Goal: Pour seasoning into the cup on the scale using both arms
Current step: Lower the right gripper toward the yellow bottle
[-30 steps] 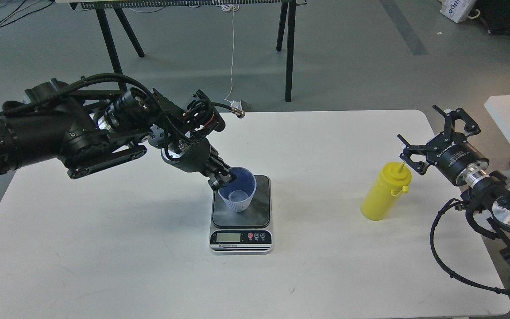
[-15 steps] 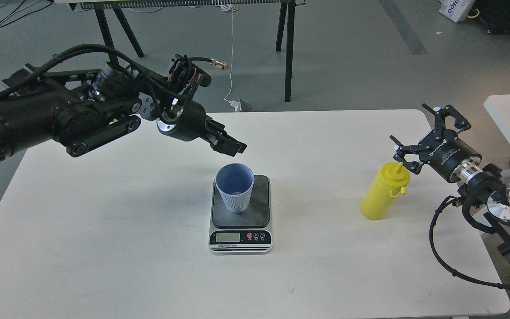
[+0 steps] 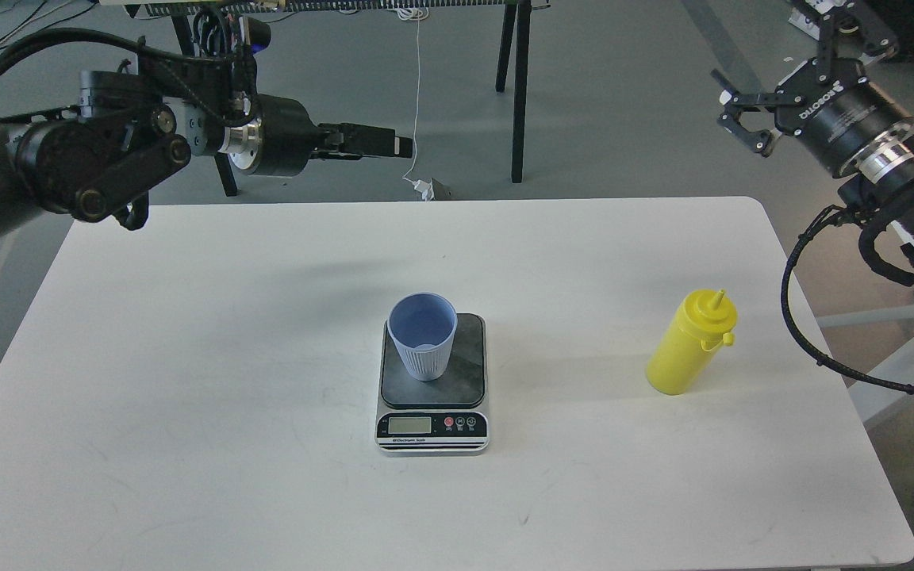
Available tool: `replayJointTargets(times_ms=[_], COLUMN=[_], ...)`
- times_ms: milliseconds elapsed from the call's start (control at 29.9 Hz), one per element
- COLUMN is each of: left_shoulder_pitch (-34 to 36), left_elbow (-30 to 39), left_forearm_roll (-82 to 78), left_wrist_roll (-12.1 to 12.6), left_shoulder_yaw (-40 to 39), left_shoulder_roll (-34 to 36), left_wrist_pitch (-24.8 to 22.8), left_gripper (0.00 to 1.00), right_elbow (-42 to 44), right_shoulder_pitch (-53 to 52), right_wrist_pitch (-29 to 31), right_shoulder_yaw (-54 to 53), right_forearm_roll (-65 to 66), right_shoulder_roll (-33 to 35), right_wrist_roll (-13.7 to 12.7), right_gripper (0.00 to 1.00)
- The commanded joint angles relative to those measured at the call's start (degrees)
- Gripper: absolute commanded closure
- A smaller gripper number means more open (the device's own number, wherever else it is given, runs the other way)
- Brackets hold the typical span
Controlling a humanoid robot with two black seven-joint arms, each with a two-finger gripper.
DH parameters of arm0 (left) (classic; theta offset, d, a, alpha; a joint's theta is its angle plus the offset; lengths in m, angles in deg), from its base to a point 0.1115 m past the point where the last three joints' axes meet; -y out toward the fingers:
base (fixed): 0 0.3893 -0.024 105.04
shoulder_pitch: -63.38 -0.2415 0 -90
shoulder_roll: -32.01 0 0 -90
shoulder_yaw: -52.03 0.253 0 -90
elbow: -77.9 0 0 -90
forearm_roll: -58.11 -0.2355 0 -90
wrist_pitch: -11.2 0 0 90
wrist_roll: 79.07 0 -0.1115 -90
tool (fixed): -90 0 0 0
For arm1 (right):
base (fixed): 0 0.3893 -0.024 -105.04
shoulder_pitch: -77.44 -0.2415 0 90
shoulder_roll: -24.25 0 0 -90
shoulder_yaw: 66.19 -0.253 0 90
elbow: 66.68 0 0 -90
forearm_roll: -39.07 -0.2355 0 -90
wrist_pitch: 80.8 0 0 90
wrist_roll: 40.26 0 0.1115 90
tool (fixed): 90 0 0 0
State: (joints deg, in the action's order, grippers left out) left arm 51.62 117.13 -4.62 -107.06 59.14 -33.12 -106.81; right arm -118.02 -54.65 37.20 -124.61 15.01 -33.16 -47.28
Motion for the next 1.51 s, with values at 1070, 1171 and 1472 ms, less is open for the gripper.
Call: replayJointTargets(times_ms=[1070,1171,1472], left_shoulder_pitch=[-6.3,-6.3,-6.3], left_elbow=[-2.2,-2.2,-2.2], left_forearm_roll=[5.2,5.2,5.1], left_wrist_roll=[0.0,0.0,0.0], left_shoulder_yaw=[-0.3,-0.3,-0.3], left_shoulder_roll=[0.9,0.8,0.9], left_wrist_pitch=[0.0,0.0,0.0], left_gripper=[0.02,0.02,0.02], right_elbow=[-14.0,-11.4,-7.0], right_shoulder_pitch=[52.0,51.2,47.7], right_wrist_pitch=[0.0,0.0,0.0], right_shoulder_yaw=[-4.6,-4.6,-4.3], right_forearm_roll=[-34.8,-31.8,-24.9], right_shoulder_roll=[3.2,-0.2,-6.8], right_wrist_roll=[-14.8,-14.6,-14.4], right_gripper=[0.01,0.01,0.01])
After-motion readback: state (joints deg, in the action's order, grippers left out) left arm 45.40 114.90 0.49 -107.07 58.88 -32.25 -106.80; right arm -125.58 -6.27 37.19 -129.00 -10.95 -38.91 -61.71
